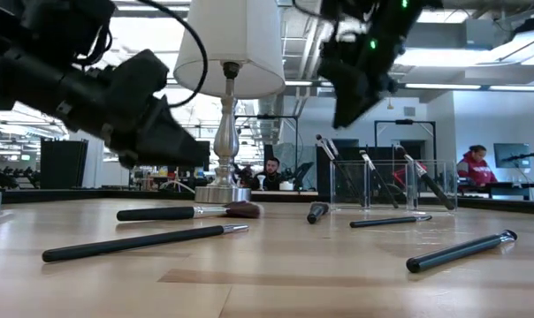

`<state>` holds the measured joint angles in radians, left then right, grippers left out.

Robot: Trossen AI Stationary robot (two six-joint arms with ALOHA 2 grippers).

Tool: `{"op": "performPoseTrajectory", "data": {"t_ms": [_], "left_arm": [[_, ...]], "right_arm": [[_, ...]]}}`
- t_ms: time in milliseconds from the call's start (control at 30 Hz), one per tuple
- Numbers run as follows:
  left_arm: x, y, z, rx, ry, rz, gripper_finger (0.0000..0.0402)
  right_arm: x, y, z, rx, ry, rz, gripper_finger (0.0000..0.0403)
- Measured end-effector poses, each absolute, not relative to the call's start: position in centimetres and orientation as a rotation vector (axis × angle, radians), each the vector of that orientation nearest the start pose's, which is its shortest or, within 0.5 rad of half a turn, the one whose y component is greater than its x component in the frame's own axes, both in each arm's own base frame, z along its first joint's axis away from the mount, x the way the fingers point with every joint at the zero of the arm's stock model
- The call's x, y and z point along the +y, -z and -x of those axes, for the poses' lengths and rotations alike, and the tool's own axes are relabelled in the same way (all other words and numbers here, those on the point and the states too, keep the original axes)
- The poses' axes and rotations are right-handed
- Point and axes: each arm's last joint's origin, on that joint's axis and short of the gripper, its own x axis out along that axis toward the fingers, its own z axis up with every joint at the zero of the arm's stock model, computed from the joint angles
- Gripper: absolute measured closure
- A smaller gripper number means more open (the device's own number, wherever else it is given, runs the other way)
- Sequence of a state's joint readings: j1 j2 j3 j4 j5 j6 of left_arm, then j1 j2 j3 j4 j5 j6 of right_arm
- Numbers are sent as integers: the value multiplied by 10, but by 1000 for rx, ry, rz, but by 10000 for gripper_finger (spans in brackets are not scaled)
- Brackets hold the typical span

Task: Pick & Place Makeup Supplies
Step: Put the black makeup brush into the transparent organizer

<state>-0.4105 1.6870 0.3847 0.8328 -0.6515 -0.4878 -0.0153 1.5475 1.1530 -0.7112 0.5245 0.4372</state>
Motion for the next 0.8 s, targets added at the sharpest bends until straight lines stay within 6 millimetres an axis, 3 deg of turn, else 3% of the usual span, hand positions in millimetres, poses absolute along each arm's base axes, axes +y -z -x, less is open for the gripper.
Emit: {"op": "performPoseTrajectory", "data": {"t_ms": [133,267,667,800], "left_arm": [[-91,-88,-243,385,-340,214,252],[-100,-76,-246,410,-347,212,254],[-113,-37,-241,429,-457,90,271],[-115,-33,-239,421,-472,79,304]], "right_arm": [[-10,-276,-311,835,655,-104,254],[-1,-291,-316,765,611,-101,244],[8,-292,-322,730,565,-74,241],[13,-292,-323,708,540,-94,247]]}}
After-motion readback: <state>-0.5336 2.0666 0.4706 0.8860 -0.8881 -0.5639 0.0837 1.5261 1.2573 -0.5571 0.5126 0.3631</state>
